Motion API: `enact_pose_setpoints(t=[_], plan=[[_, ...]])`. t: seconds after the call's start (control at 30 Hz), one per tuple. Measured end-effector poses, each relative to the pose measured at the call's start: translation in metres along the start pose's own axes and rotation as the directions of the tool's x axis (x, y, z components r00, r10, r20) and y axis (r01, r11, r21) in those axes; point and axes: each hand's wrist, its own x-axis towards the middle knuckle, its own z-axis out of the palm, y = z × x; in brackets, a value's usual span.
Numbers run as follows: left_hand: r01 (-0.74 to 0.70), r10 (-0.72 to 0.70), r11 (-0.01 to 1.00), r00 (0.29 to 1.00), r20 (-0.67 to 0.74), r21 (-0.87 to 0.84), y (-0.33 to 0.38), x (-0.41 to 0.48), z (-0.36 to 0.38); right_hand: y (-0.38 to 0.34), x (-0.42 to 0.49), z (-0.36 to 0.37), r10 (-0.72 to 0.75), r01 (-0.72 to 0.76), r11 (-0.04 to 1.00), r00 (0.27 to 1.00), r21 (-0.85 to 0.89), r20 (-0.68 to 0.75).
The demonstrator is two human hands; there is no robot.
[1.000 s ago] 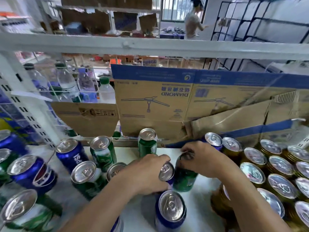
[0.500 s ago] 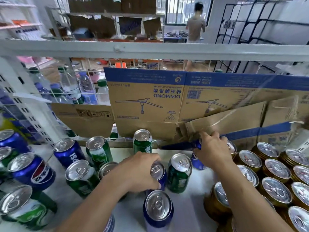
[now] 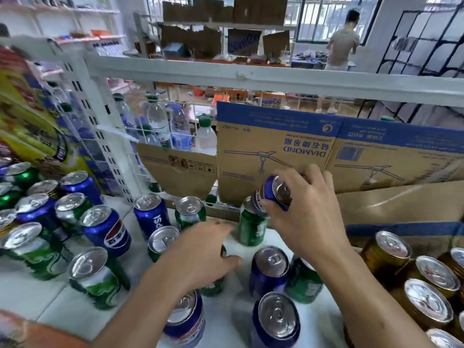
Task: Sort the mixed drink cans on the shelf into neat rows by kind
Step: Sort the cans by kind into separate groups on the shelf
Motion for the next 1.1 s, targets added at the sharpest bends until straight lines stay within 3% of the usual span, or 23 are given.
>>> enact_pose_setpoints(t=[0.13, 0.3, 0.5, 0.67, 0.73, 0.9, 1.0, 1.1], plan=[[0.129, -0.128, 0.992, 0.984, -0.125, -0.002, -0.037, -0.029, -0.008, -0.042, 0.013, 0.019, -0.106, 0.086, 0.953, 0.993, 0.292, 0.053], [0.23, -0.232, 0.973, 0.949, -0.211, -0.038, -0.078, -0.067, -0.019, -0.102, 0.03, 0.055, -0.262, 0.163, 0.886, 0.949, 0.434, 0.179], [0.4, -0.388, 0.916, 0.882, -0.268, -0.009, -0.132, -0.109, -0.029, -0.155, 0.042, 0.105, -0.451, 0.285, 0.873, 0.78, 0.395, 0.434], [0.396, -0.436, 0.893, 0.88, -0.19, -0.214, -0.15, -0.12, -0.021, -0.176, 0.036, 0.154, -0.511, 0.462, 0.851, 0.619, 0.249, 0.596], [0.365, -0.425, 0.888, 0.883, -0.198, -0.279, -0.156, -0.12, -0.021, -0.18, 0.035, 0.17, -0.507, 0.489, 0.843, 0.587, 0.223, 0.631], [0.36, -0.433, 0.861, 0.889, -0.148, -0.358, -0.172, -0.118, -0.027, -0.18, 0.04, 0.167, -0.499, 0.464, 0.849, 0.554, 0.251, 0.666], [0.338, -0.401, 0.88, 0.905, -0.14, -0.333, -0.177, -0.116, -0.027, -0.169, 0.043, 0.148, -0.463, 0.396, 0.882, 0.631, 0.256, 0.622], [0.323, -0.379, 0.893, 0.916, -0.135, -0.314, -0.177, -0.114, -0.026, -0.15, 0.043, 0.126, -0.334, 0.319, 0.937, 0.687, 0.145, 0.646]])
